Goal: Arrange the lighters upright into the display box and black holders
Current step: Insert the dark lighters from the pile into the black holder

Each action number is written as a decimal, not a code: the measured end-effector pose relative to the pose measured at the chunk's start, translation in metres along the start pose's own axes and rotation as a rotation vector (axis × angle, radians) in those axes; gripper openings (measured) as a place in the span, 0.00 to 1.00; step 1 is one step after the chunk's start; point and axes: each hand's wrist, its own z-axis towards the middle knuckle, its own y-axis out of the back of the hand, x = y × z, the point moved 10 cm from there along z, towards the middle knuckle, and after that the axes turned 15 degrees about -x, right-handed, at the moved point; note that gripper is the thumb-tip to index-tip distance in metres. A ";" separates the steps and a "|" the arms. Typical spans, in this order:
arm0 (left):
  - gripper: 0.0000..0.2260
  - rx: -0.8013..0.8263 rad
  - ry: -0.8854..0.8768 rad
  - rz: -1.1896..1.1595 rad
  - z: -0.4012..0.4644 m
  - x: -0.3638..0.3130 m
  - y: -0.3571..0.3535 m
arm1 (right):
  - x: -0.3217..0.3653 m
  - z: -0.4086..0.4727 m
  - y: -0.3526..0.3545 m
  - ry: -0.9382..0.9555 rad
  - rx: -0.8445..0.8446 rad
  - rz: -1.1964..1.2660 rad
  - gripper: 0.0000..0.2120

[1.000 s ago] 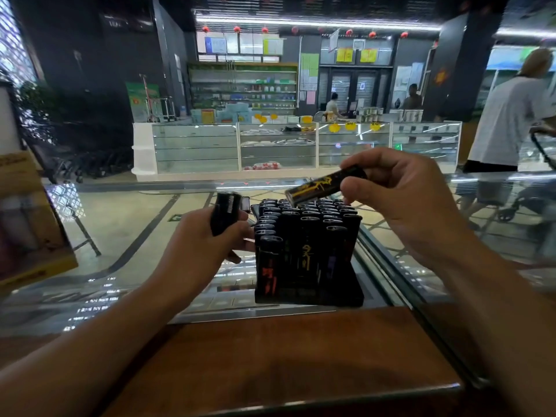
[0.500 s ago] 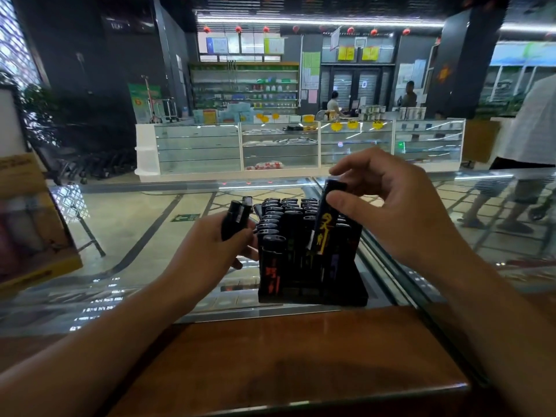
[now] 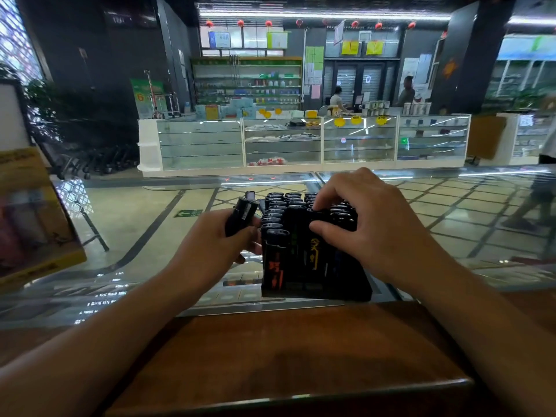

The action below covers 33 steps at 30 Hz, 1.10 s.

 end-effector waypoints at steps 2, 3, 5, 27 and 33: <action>0.06 0.000 0.002 -0.002 -0.001 -0.001 0.000 | -0.003 0.001 0.000 -0.023 0.007 -0.034 0.09; 0.06 0.005 0.001 -0.003 -0.001 -0.002 0.000 | -0.006 0.001 -0.001 -0.036 0.012 -0.041 0.09; 0.07 0.018 -0.001 -0.001 -0.001 -0.001 -0.001 | -0.009 0.001 -0.003 -0.061 0.032 -0.035 0.09; 0.06 0.006 0.005 -0.042 0.001 -0.003 0.002 | -0.015 -0.005 -0.005 -0.211 0.062 0.044 0.10; 0.01 0.012 -0.100 -0.134 0.002 -0.028 0.012 | -0.019 -0.003 0.009 -0.294 -0.109 0.200 0.16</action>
